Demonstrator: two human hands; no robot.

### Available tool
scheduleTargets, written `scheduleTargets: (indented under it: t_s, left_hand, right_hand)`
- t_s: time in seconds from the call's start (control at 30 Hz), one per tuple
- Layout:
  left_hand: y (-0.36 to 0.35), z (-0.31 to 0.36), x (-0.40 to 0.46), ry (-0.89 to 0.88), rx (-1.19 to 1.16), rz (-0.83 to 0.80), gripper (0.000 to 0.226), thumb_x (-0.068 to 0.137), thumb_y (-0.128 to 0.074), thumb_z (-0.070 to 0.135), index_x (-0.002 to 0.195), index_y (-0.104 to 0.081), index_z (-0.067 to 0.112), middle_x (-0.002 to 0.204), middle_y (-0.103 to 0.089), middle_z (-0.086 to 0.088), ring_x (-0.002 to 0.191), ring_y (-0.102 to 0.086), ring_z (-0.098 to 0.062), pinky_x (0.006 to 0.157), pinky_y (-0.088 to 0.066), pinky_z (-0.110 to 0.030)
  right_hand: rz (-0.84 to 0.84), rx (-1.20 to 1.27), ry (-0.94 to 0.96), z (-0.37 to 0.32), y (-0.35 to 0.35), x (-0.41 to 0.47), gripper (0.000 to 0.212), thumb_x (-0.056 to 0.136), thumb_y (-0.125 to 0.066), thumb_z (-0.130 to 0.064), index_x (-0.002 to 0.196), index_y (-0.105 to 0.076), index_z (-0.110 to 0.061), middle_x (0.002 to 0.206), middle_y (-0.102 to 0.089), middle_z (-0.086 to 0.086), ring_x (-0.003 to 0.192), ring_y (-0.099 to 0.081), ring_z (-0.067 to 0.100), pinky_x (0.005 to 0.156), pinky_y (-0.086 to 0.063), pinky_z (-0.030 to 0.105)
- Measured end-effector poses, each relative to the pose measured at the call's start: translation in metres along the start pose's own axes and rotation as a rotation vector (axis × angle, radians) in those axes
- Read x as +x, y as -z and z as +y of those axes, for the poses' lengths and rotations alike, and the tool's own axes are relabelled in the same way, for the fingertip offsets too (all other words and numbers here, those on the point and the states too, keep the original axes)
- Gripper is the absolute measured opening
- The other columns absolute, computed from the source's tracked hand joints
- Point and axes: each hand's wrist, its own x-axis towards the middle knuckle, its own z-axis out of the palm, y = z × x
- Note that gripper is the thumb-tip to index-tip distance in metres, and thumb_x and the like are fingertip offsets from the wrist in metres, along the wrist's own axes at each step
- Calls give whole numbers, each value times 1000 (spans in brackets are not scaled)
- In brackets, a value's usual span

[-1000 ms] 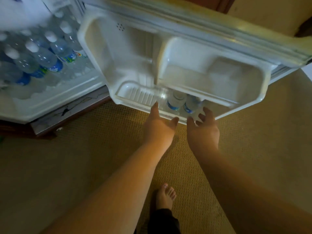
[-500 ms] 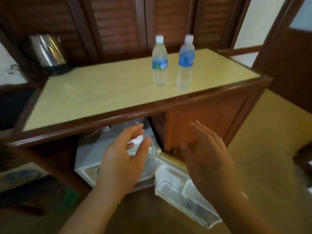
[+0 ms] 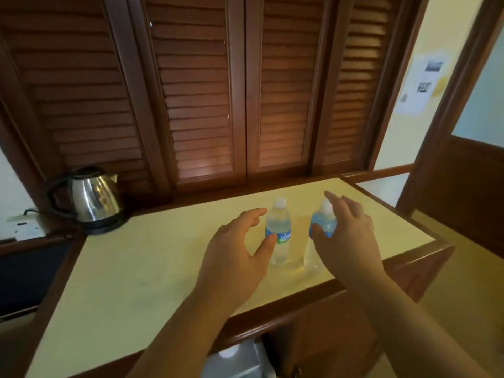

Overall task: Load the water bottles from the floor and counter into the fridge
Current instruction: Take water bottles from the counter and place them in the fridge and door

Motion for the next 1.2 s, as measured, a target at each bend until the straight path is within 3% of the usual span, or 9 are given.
scheduleTargets:
  t_s: [0.1, 0.2, 0.33, 0.5, 0.7, 0.8, 0.97, 1.1, 1.2]
  left_hand:
    - [-28, 0, 60, -38, 42, -126, 61, 93, -62, 52, 149, -38, 47, 146, -51, 19, 129, -50, -8, 101, -47, -26]
    - [-57, -13, 109, -46, 79, -232, 68, 94, -60, 54, 153, -28, 48, 143, -52, 10, 127, -51, -13, 95, -47, -28]
    - [-86, -38, 137, 9, 100, -221, 48, 97, -57, 51, 143, -49, 39, 131, -65, 6, 118, -62, -16, 84, -48, -22]
    - [-90, -42, 133, -62, 118, -143, 39, 97, -59, 51, 131, -63, 34, 113, -75, 8, 99, -69, -11, 76, -53, -21]
    - [-74, -24, 86, -213, 107, -162, 46, 91, -60, 54, 129, -67, 29, 108, -76, 11, 89, -71, -4, 66, -45, -8]
    - [-59, -13, 56, -272, 74, -136, 45, 92, -62, 52, 127, -70, 24, 104, -78, 9, 85, -73, -7, 66, -58, -20]
    - [-45, 6, -13, -335, 81, -85, 43, 94, -62, 49, 124, -72, 19, 100, -78, 4, 84, -73, -9, 65, -47, -8]
    - [-50, 2, -91, -338, 126, -82, 42, 95, -63, 43, 124, -71, 14, 100, -78, -1, 79, -71, -8, 65, -45, -8]
    - [-69, -24, -151, -259, 117, -104, 39, 94, -68, 41, 123, -72, 16, 98, -77, 1, 78, -70, -7, 64, -51, -15]
  right_hand:
    - [-53, -98, -106, 7, -13, 45, 74, 96, -65, -36, 156, -22, -44, 162, -32, 1, 145, -37, 32, 110, -46, 55]
    - [-69, -147, -176, 21, -27, 71, 58, 99, -57, -32, 152, -34, -39, 141, -53, 5, 123, -56, 30, 97, -56, 47]
    - [1, -116, -179, 31, -35, 80, 36, 97, -60, -38, 132, -51, -44, 110, -60, -8, 87, -65, 15, 72, -63, 35]
    - [12, -88, -171, 33, -25, 75, 29, 91, -70, -45, 118, -59, -43, 104, -62, -21, 89, -65, 8, 68, -59, 27]
    - [159, -26, -109, 37, 6, 9, 23, 86, -77, -43, 107, -68, -41, 91, -64, -26, 83, -63, 1, 63, -55, 23]
    - [215, 11, -28, 44, 25, -33, 25, 86, -77, -41, 109, -71, -37, 90, -66, -19, 86, -64, 5, 67, -57, 30]
    - [142, 11, 68, 64, 52, -100, 23, 89, -73, -41, 111, -69, -33, 92, -65, -15, 87, -64, 10, 67, -58, 34]
    - [63, 50, 72, 94, 44, -157, 23, 86, -75, -39, 106, -64, -41, 92, -63, -18, 86, -63, 7, 71, -54, 19]
    - [26, 93, 47, 127, 14, -203, 22, 84, -80, -31, 103, -69, -32, 91, -64, -16, 81, -63, 9, 68, -52, 19]
